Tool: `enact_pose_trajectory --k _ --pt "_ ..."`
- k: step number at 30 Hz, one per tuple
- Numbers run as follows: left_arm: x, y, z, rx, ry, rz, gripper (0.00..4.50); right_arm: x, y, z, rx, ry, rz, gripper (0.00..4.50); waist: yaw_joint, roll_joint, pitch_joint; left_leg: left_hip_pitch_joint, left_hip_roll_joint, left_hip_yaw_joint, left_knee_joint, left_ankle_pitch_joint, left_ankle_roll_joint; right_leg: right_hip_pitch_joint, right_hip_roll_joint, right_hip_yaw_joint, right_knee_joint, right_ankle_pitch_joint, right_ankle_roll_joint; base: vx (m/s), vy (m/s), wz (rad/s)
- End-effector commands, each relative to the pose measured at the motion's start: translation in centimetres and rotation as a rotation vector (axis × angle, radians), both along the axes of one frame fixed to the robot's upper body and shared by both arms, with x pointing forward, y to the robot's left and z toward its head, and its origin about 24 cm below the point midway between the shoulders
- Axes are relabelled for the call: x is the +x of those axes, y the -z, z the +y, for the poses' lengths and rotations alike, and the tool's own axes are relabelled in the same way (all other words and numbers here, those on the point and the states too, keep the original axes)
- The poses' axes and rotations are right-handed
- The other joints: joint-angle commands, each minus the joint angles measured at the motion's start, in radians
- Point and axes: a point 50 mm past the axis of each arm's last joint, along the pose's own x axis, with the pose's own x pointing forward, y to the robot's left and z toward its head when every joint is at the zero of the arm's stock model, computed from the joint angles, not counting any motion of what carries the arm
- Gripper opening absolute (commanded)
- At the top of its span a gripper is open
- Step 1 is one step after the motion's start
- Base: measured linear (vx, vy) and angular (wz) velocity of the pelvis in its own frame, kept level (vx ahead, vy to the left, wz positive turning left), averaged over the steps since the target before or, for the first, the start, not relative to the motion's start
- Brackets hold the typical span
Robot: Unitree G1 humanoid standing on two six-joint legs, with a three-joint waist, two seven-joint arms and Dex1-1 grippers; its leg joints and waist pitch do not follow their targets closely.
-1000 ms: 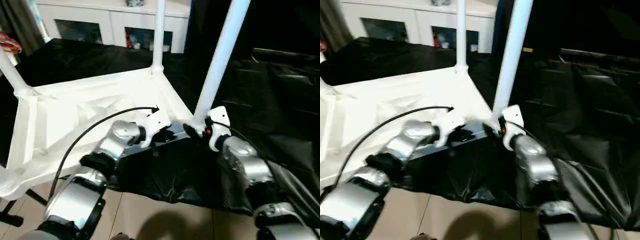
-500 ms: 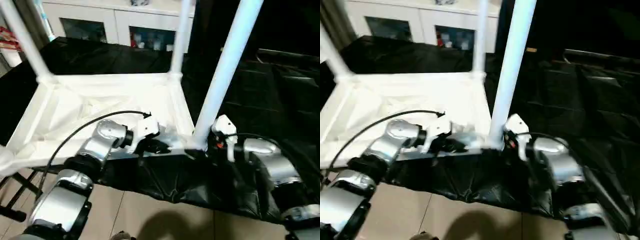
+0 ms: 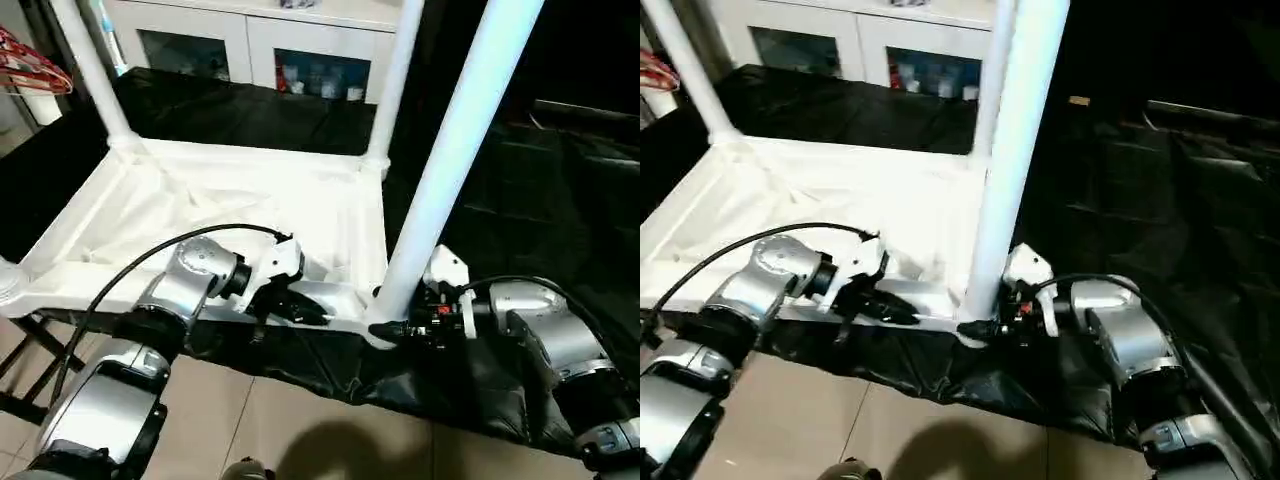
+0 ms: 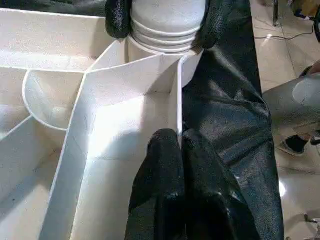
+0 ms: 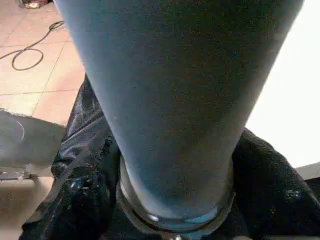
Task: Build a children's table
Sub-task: Rotate leg to tighten
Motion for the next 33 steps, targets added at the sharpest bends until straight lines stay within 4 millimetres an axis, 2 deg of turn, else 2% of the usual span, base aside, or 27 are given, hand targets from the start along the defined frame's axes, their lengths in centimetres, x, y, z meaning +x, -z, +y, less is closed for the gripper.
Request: enact_pose_trajectory --k 1,3,4,6,9,10,11,12,13,14,15,18,20,21,22,24,25,26,29,31,33 --pt "0.1 -0.9 -1.3 -0.045 0.049 -0.039 0.0 -0.6 0.5 1.0 -0.001 -0.047 0.028 2.84 -0.001 -0.006 -0.071 0.015 0.067 -0.02 -0.063 -0.079 0.089 0.057 -0.101 0.051 -0.057 0.044 -0.265 0.0 0.0 0.0" --pt "0.1 -0.8 -1.4 -0.048 0.034 -0.041 0.0 -0.9 0.6 1.1 0.015 -0.043 0.045 2.78 -0.001 -0.011 -0.071 0.015 0.067 -0.019 -0.062 -0.075 0.092 0.058 -0.101 0.051 -0.057 0.045 -0.263 0.0 0.0 0.0" --pt "0.2 -0.8 -1.5 -0.05 0.026 -0.042 0.0 -1.0 0.8 1.2 0.022 -0.039 0.052 2.77 0.001 -0.008 -0.072 0.015 0.068 -0.019 -0.061 -0.066 0.097 0.057 -0.101 0.051 -0.056 0.05 -0.262 0.0 0.0 0.0" --pt "0.4 -0.7 -1.8 -0.061 -0.012 -0.059 0.0 -1.1 1.1 1.4 0.052 0.001 0.057 2.75 0.004 -0.009 -0.071 0.016 0.069 -0.019 -0.061 -0.066 0.099 0.055 -0.102 0.051 -0.056 0.048 -0.259 0.0 0.0 0.0" --pt "0.8 -0.6 -2.3 -0.071 -0.063 -0.08 0.0 -0.7 1.4 1.7 0.067 0.086 0.04 2.74 0.003 -0.008 -0.068 0.016 0.068 -0.019 -0.064 -0.095 0.083 0.054 -0.103 0.05 -0.064 -0.012 -0.253 0.0 0.0 0.0" --pt "1.3 -0.5 -2.8 -0.053 -0.129 -0.114 0.0 0.2 1.8 2.0 0.061 0.213 -0.003 2.74 -0.003 -0.007 -0.065 0.017 0.068 -0.021 -0.068 -0.127 0.06 0.05 -0.106 0.051 -0.071 -0.073 -0.244 0.0 0.0 0.0" --pt "1.4 -0.5 -2.9 -0.047 -0.14 -0.122 0.0 0.4 1.9 2.0 0.059 0.239 -0.008 2.74 -0.007 -0.007 -0.063 0.019 0.067 -0.021 -0.071 -0.147 0.049 0.048 -0.106 0.051 -0.077 -0.108 -0.24 0.0 0.0 0.0" --pt "1.8 -0.4 -3.3 -0.021 -0.19 -0.158 0.0 1.2 2.3 2.1 0.045 0.359 -0.023 2.74 -0.011 -0.007 -0.06 0.023 0.065 -0.024 -0.075 -0.18 0.025 0.048 -0.109 0.051 -0.086 -0.194 -0.22 0.0 0.0 0.0" --pt "1.9 -0.4 -3.6 -0.018 -0.213 -0.166 0.0 1.6 2.6 2.3 0.043 0.427 -0.019 2.74 -0.015 -0.007 -0.057 0.024 0.064 -0.025 -0.079 -0.196 0.012 0.047 -0.108 0.051 -0.092 -0.241 -0.208 0.0 0.0 0.0" --pt "2.1 -0.4 -4.0 -0.02 -0.231 -0.171 0.0 1.9 2.7 2.4 0.047 0.472 -0.017 2.73 -0.021 -0.009 -0.055 0.022 0.061 -0.028 -0.082 -0.212 -0.005 0.052 -0.109 0.051 -0.097 -0.311 -0.183 0.0 0.0 0.0" --pt "2.1 -0.4 -4.1 -0.021 -0.237 -0.173 0.0 2.0 2.7 2.5 0.047 0.486 -0.017 2.73 -0.022 -0.009 -0.059 0.025 0.063 -0.028 -0.082 -0.208 -0.009 0.049 -0.11 0.054 -0.1 -0.319 -0.17 0.0 0.0 0.0" --pt "2.6 -0.7 -6.2 -0.046 -0.322 -0.203 0.0 2.9 3.3 4.0 0.055 0.669 0.007 2.73 -0.033 -0.007 -0.061 0.021 0.062 -0.025 -0.081 -0.174 -0.002 0.047 -0.105 0.055 -0.091 -0.222 -0.19 0.0 0.0 0.0" --pt "2.7 -0.8 -7.5 -0.062 -0.364 -0.219 0.0 3.5 3.7 5.1 0.044 0.777 0.027 2.73 -0.037 -0.007 -0.064 0.022 0.06 -0.027 -0.081 -0.159 -0.008 0.05 -0.105 0.053 -0.089 -0.203 -0.197 0.0 0.0 0.0" --pt "2.7 -0.8 -8.0 -0.068 -0.38 -0.227 0.0 3.7 3.8 5.6 0.046 0.815 0.034 2.73 -0.038 -0.006 -0.064 0.02 0.058 -0.025 -0.079 -0.153 -0.004 0.051 -0.103 0.054 -0.087 -0.186 -0.199 0.0 0.0 0.0" --pt "2.6 -0.8 -8.7 -0.07 -0.383 -0.246 0.0 4.0 3.6 6.6 0.077 0.847 0.046 2.73 -0.039 0.001 -0.066 0.02 0.059 -0.025 -0.079 -0.145 -0.004 0.05 -0.104 0.055 -0.087 -0.158 -0.204 0.0 0.0 0.0" --pt "2.5 -0.7 -9.2 -0.07 -0.376 -0.254 0.0 4.2 3.3 7.3 0.1 0.859 0.037 2.73 -0.037 -0.001 -0.068 0.019 0.059 -0.026 -0.079 -0.129 0.002 0.054 -0.101 0.054 -0.082 -0.113 -0.208 0.0 0.0 0.0" --pt "2.3 -0.6 -9.6 -0.073 -0.361 -0.257 0.0 4.4 3.0 8.0 0.116 0.856 0.0 3.07 -0.036 -0.001 -0.07 0.018 0.059 -0.025 -0.076 -0.107 0.015 0.056 -0.102 0.053 -0.074 -0.04 -0.219 0.0 0.0 0.0" --pt "2.2 -0.6 -9.7 -0.073 -0.355 -0.261 0.0 4.4 2.8 8.2 0.126 0.846 -0.015 3.28 -0.036 -0.001 -0.071 0.018 0.059 -0.024 -0.076 -0.102 0.018 0.056 -0.103 0.053 -0.072 -0.023 -0.223 0.0 0.0 0.0" --pt "2.0 -0.5 -9.6 -0.077 -0.322 -0.268 0.0 4.5 2.3 8.1 0.167 0.815 -0.012 3.45 -0.036 0.0 -0.068 0.018 0.059 -0.024 -0.077 -0.116 0.034 0.058 -0.102 0.053 -0.075 -0.017 -0.23 0.0 0.0 0.0" --pt "2.0 -0.5 -9.4 -0.076 -0.313 -0.268 0.0 4.5 2.2 7.8 0.167 0.8 -0.016 3.78 -0.036 -0.001 -0.066 0.019 0.06 -0.024 -0.079 -0.143 0.032 0.059 -0.105 0.054 -0.08 -0.062 -0.226 0.0 0.0 0.0" --pt "1.8 -0.4 -8.7 -0.068 -0.283 -0.266 0.0 4.4 2.1 7.2 0.136 0.733 -0.046 3.86 -0.036 0.002 -0.066 0.02 0.06 -0.024 -0.079 -0.149 0.029 0.058 -0.105 0.054 -0.081 -0.072 -0.224 0.0 0.0 0.0"
